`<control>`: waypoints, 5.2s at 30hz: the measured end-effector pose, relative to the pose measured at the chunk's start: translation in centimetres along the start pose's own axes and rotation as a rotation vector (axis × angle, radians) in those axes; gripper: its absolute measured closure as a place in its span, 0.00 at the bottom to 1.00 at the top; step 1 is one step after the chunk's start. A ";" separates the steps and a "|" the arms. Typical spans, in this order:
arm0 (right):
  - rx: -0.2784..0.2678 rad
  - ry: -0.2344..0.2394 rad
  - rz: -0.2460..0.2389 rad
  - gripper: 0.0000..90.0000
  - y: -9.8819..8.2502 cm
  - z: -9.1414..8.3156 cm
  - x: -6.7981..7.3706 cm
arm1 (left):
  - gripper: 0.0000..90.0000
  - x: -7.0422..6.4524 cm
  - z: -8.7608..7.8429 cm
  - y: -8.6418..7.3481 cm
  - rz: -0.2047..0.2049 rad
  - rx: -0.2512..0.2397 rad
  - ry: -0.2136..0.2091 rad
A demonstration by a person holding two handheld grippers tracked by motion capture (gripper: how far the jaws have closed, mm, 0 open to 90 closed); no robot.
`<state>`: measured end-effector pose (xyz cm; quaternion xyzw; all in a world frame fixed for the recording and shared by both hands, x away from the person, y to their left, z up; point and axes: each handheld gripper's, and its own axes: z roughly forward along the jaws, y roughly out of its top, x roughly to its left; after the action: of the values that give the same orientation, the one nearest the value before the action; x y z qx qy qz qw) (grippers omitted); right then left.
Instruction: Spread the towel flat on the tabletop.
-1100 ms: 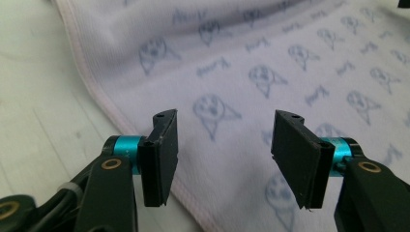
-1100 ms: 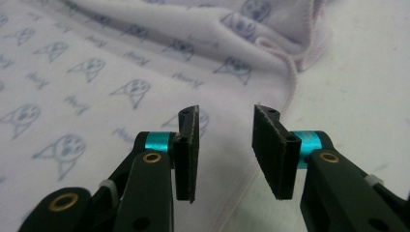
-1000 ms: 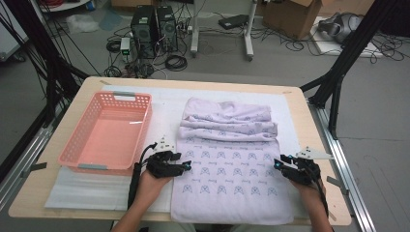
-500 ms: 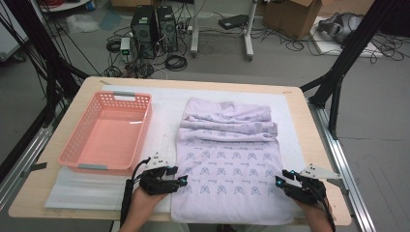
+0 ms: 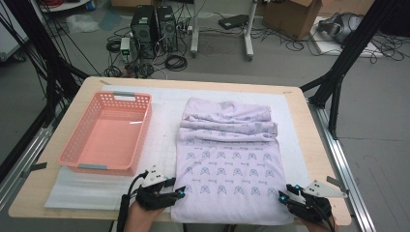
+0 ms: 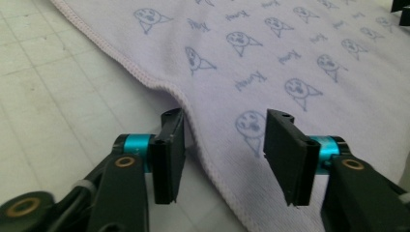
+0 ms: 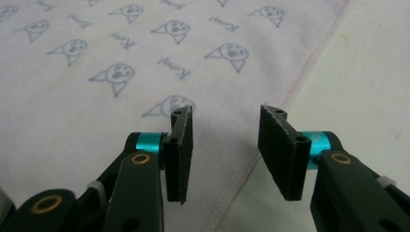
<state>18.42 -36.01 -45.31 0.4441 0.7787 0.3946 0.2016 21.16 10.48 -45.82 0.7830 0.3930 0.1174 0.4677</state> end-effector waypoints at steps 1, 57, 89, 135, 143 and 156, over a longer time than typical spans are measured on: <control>-0.001 -0.011 -0.003 0.62 -0.2 -0.1 0.2 | 0.66 -0.3 -0.1 -0.2 0.024 -0.006 0.028; -0.070 -0.062 0.103 0.67 -0.9 -1.6 1.0 | 0.49 2.1 -0.8 0.3 -0.064 -0.058 -0.074; -0.024 0.057 0.088 0.97 -0.5 -3.3 0.3 | 0.97 1.3 -4.6 -0.1 -0.021 -0.016 -0.057; 0.013 0.035 0.048 0.97 -0.9 -1.6 0.8 | 0.98 0.9 -2.5 -1.3 -0.003 0.014 0.006; -0.019 0.068 0.046 0.97 -1.6 -4.2 1.3 | 0.98 0.6 -5.6 -1.8 -0.020 -0.028 -0.045; 0.018 0.107 0.037 0.77 -3.1 -5.8 2.9 | 0.64 -0.2 -7.5 -3.5 -0.009 -0.041 -0.019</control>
<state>11.43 -37.01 -44.20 0.4384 0.7836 0.4144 0.1484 15.12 16.01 -44.70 0.7725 0.3897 0.1161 0.4878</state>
